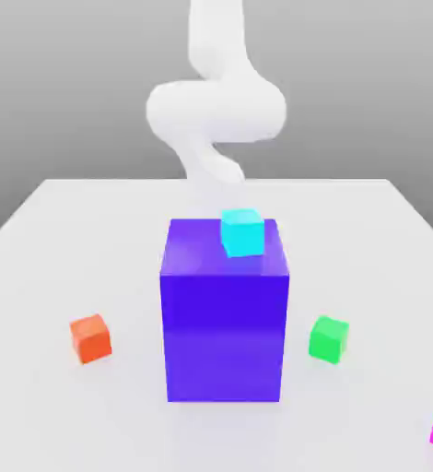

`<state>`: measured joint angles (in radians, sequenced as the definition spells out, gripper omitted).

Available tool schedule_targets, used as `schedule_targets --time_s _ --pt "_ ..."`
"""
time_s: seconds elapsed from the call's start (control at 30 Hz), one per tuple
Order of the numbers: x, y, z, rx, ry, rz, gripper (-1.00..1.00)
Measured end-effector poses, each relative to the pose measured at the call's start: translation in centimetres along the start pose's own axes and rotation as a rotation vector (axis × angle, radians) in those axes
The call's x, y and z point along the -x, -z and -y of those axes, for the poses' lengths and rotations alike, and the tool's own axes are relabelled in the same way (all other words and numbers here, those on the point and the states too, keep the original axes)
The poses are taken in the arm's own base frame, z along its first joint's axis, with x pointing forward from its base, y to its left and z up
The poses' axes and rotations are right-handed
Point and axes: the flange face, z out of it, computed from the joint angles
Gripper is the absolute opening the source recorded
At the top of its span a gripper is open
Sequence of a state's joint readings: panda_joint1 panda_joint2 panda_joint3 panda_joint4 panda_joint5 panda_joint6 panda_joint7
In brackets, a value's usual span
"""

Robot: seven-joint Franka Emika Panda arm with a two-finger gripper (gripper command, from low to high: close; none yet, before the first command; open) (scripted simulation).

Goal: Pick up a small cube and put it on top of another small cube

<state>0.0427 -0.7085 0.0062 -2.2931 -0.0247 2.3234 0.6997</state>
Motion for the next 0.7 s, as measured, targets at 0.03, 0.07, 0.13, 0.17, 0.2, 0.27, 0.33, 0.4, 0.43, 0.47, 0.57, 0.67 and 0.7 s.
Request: schedule_targets --time_s 0.03,0.07,0.13,0.17,0.2,0.27,0.33,0.4,0.43,0.47,0.57,0.67,0.7 --pt "0.4 -1.8 0.8 0.012 0.067 0.024 0.0" --pt "0.9 -3.5 1.5 0.021 0.133 0.047 0.0" --pt "2.0 -6.9 2.9 0.036 0.261 0.095 0.0" --pt "2.7 -8.6 3.5 0.042 0.325 0.119 0.0" --pt "3.4 -10.2 4.1 0.046 0.388 0.144 0.0" --pt "5.1 -13.5 5.3 0.05 0.516 0.194 0.0" --pt "7.1 -16.6 6.3 0.05 0.644 0.245 0.0" --pt "9.3 -19.7 7.2 0.044 0.771 0.297 0.0" --pt "10.5 -21.2 7.6 0.039 0.835 0.324 0.0" --pt "11.8 -22.7 7.9 0.032 0.898 0.351 0.0" --pt "16.2 -26.8 9.0 0.0 1.095 0.433 0.0" --pt "21.2 -30.6 9.7 -0.046 1.292 0.517 0.0" --pt "22.7 -31.8 9.6 -0.061 1.352 0.545 0.0"
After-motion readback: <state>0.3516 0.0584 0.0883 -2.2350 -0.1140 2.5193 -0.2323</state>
